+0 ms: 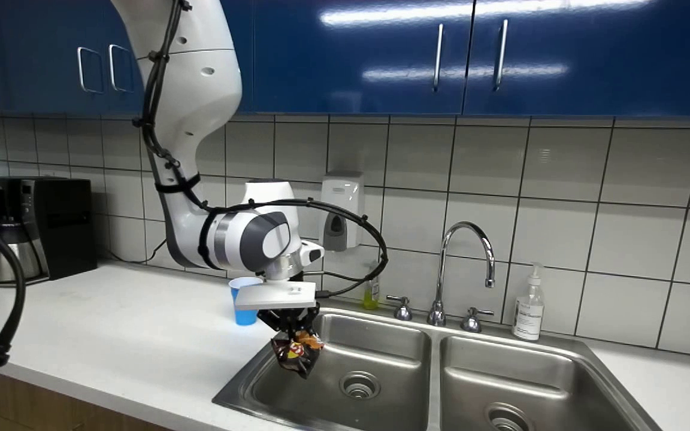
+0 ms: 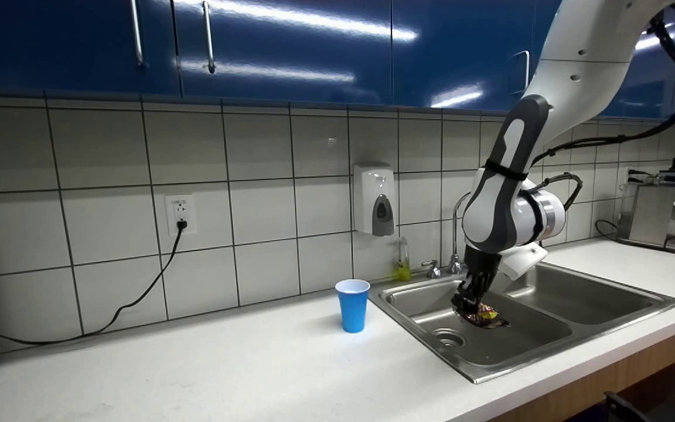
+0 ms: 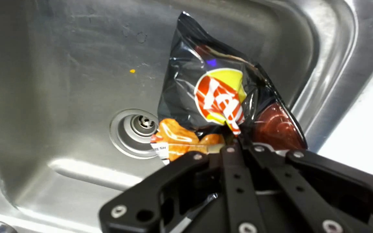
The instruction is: Remove the chip packet from the sink
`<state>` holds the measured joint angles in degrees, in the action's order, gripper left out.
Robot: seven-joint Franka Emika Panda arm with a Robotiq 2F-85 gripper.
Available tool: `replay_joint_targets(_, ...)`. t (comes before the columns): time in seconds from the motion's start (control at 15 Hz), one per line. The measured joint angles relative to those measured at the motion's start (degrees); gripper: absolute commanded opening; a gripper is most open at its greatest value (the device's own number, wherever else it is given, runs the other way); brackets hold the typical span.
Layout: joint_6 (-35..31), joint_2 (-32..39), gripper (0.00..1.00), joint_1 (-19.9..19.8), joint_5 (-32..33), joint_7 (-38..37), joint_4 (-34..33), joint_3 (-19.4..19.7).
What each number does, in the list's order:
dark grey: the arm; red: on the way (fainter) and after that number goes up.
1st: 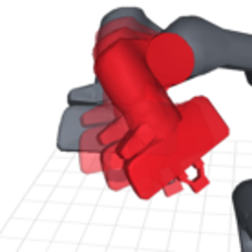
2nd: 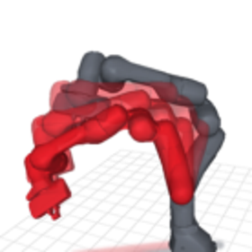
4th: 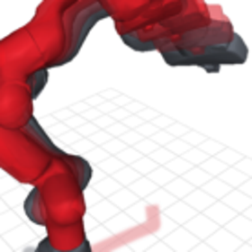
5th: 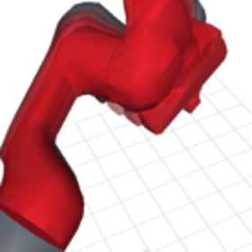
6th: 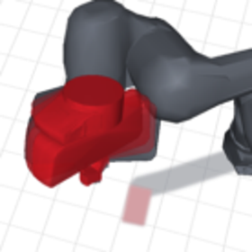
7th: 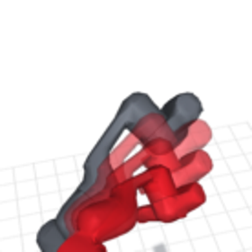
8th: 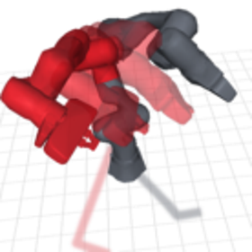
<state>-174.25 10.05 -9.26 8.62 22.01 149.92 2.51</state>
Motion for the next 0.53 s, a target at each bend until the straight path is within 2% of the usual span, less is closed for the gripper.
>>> replay_joint_targets(0.53,-2.2,-7.4,0.01,0.6,-1.8,3.8,9.0,-7.9)
